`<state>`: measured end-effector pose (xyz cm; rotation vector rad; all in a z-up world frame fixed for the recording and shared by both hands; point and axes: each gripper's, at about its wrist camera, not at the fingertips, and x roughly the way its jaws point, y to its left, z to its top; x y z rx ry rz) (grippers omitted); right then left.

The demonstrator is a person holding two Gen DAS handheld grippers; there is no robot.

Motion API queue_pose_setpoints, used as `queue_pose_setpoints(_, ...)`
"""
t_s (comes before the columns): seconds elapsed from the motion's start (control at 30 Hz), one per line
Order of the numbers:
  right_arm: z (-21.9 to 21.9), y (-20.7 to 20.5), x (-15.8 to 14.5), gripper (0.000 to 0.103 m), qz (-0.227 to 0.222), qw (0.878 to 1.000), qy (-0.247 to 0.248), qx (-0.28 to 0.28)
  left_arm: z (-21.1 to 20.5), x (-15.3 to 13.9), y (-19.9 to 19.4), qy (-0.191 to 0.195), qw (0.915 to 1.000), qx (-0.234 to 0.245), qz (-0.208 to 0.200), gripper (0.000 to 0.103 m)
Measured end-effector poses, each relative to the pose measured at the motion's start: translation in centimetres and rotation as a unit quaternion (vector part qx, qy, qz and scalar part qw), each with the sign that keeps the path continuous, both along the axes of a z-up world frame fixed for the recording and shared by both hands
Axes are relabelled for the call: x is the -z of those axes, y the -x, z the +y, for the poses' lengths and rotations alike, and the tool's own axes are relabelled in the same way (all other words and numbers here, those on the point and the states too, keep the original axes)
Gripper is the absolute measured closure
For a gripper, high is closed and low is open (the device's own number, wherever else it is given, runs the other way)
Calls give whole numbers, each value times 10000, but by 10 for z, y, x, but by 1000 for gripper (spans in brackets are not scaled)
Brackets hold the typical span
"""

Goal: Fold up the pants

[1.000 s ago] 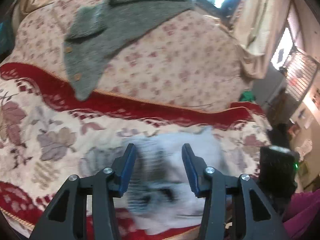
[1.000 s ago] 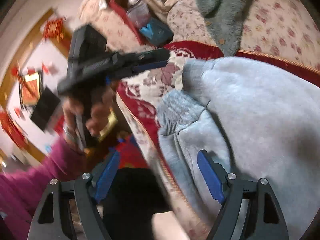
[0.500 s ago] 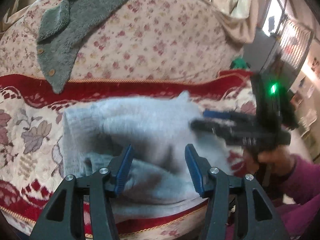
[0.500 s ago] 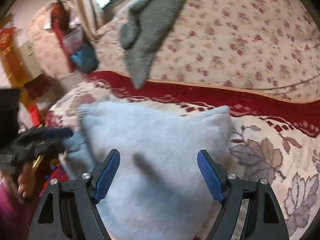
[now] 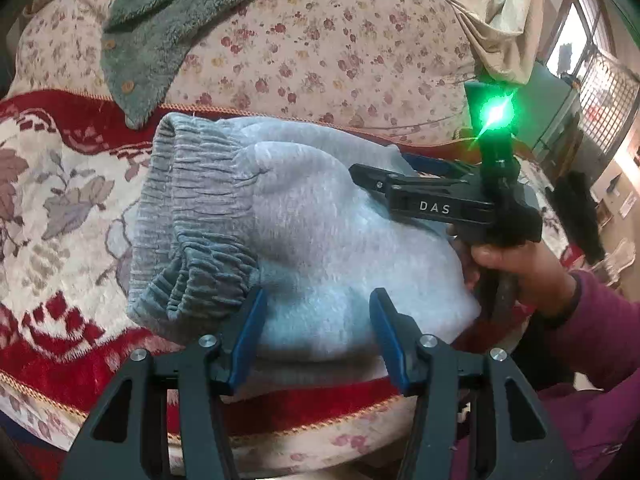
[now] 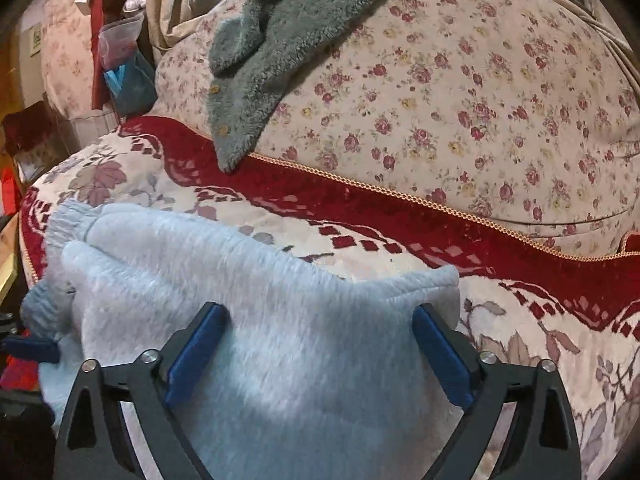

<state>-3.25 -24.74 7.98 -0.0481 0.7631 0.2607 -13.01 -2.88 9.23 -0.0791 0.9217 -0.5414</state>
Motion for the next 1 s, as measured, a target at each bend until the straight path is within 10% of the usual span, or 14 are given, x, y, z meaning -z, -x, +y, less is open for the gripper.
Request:
queue_pose_setpoints(0.67,-42,53,-24,3,521,9958,-741,88,-42,-42,14,-768,9854,-1257,-849,24)
queue_pose_setpoints(1.0,-76,70,-14,1,1052,9830,-1496,-165,-8,-41,-2,-343,9873,-1447,-553,9)
